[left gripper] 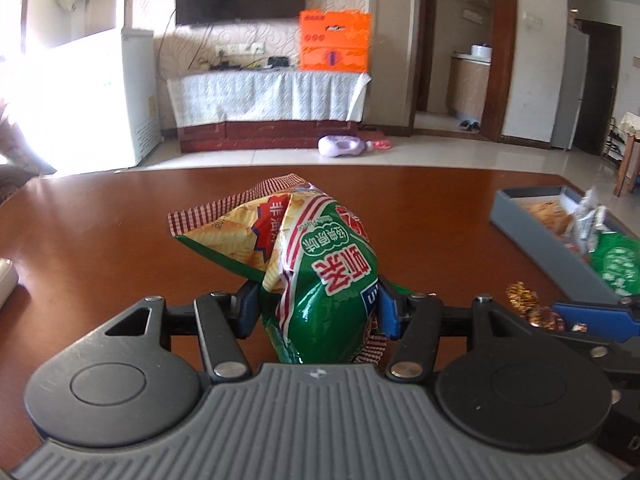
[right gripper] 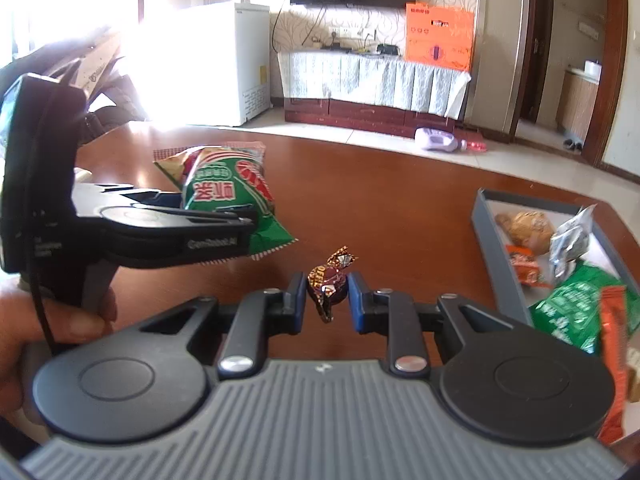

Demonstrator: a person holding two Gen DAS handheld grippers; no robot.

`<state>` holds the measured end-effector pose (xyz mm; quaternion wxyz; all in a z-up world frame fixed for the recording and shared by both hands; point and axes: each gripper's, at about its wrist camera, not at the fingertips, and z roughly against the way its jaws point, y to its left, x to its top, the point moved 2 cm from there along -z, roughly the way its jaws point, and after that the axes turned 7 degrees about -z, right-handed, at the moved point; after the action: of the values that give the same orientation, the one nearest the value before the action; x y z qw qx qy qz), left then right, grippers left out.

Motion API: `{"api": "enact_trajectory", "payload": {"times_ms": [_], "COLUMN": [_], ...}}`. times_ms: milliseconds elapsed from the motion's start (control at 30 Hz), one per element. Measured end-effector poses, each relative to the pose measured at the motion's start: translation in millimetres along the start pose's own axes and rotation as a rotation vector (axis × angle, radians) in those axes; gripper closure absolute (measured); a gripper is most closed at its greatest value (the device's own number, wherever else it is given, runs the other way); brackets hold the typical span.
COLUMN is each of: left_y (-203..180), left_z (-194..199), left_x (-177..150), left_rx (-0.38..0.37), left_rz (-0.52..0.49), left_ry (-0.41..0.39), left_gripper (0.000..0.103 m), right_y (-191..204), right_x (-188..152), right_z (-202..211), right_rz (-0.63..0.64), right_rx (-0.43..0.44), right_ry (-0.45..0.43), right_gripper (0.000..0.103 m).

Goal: Organize snacks
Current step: 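Carry the chip bag in the left tool while the right tool carries the candy to the box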

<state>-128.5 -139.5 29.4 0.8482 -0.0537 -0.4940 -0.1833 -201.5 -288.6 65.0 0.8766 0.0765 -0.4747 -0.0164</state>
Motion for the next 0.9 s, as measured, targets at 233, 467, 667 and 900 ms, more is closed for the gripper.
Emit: {"api": "enact_trajectory", "payload": {"times_ms": [233,467,667,900], "left_y": [-42,-59,-71,-84], "left_z": [20,20,21,19], "left_x": [16,35,45,53], "left_rx": [-0.019,-0.031,-0.037,-0.046], "left_rz": [-0.063,-0.077,-0.083,-0.088], "left_ry": [-0.041,-0.043,-0.045,-0.045], "left_gripper": [0.041,0.041,0.04,0.04], "right_y": [-16,-25,-39,-59], "right_x": [-3,2,5,7], "right_z": [29,44,53,60], "right_rz": [-0.014,-0.016,-0.042,-0.077], "right_rx": [0.008,0.007,-0.011,-0.031], "right_ry": [-0.044,-0.083,-0.111,-0.129], "right_gripper": [0.078,0.078,0.078,0.078]}}
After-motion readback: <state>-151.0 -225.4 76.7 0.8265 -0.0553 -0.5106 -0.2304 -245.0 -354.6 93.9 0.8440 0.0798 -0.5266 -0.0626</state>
